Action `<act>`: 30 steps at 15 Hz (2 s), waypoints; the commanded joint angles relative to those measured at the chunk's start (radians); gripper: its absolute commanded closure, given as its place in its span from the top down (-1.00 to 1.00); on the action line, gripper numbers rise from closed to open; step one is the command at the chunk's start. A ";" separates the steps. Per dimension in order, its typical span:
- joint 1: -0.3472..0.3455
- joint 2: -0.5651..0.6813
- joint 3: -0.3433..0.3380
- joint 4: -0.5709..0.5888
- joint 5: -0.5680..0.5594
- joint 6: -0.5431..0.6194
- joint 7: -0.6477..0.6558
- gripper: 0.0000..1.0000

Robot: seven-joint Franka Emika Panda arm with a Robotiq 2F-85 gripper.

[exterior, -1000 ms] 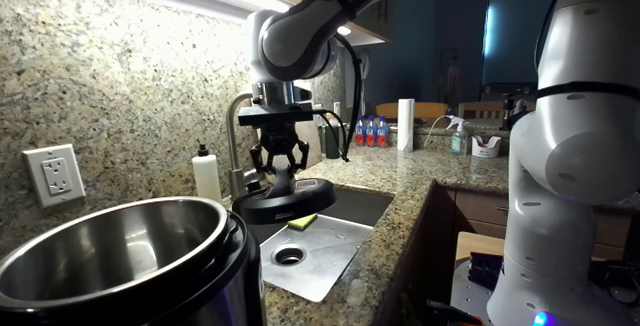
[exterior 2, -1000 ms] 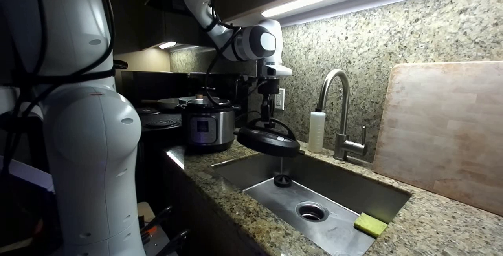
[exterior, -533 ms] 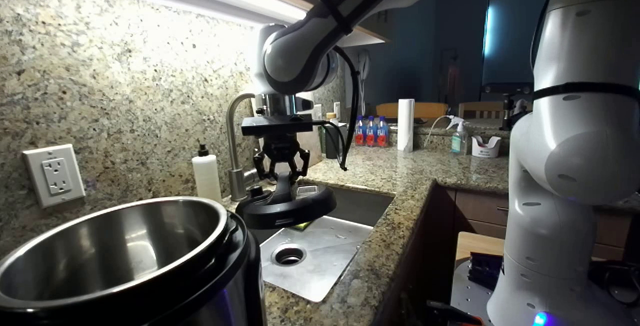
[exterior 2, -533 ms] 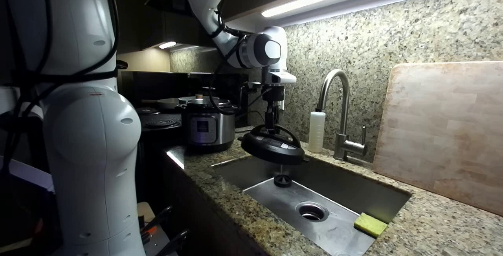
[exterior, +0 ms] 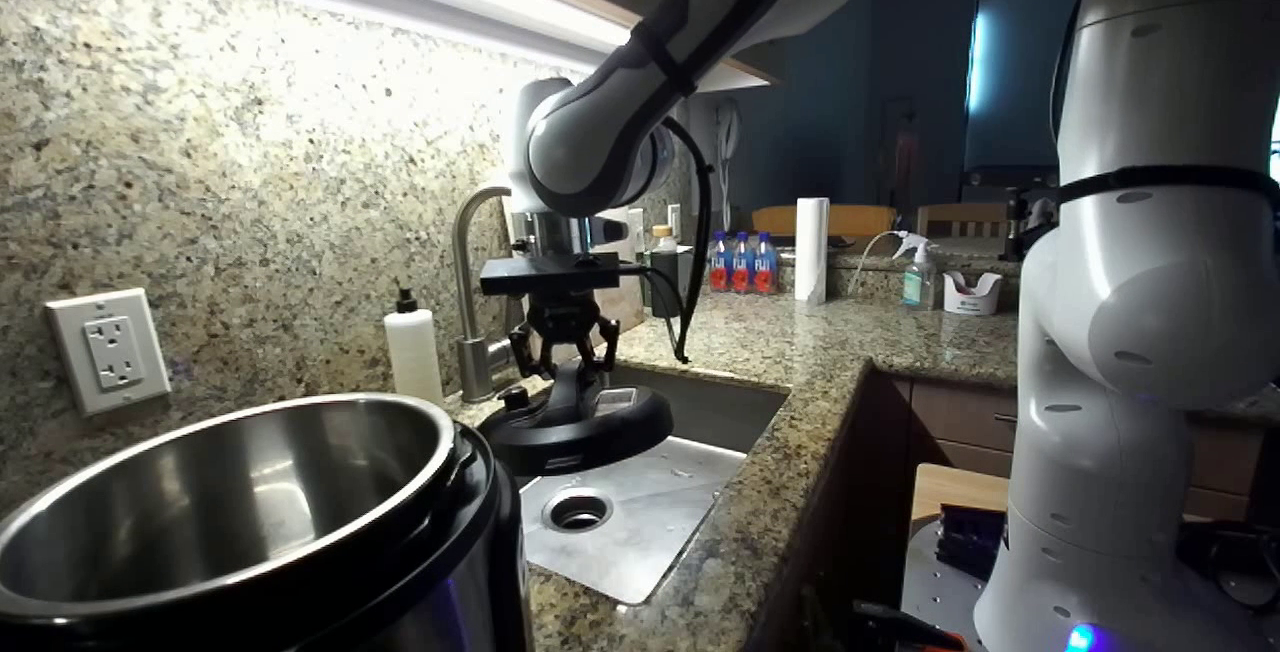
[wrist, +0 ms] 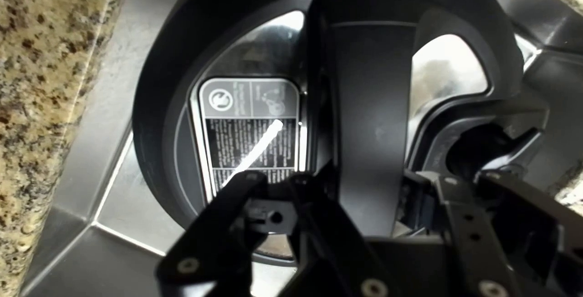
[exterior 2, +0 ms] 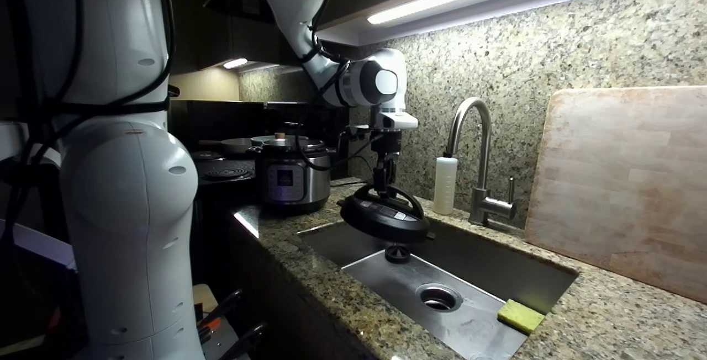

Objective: Open the rice cooker and put the lid in the sink

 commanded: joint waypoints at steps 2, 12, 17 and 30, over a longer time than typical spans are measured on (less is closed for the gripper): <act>-0.006 -0.007 -0.004 -0.026 -0.026 0.071 0.064 -0.85; -0.006 0.027 -0.030 -0.116 -0.053 0.204 0.147 -0.85; 0.004 0.059 -0.035 -0.126 -0.061 0.231 0.175 -0.85; 0.031 0.131 -0.048 -0.116 -0.078 0.250 0.249 -0.85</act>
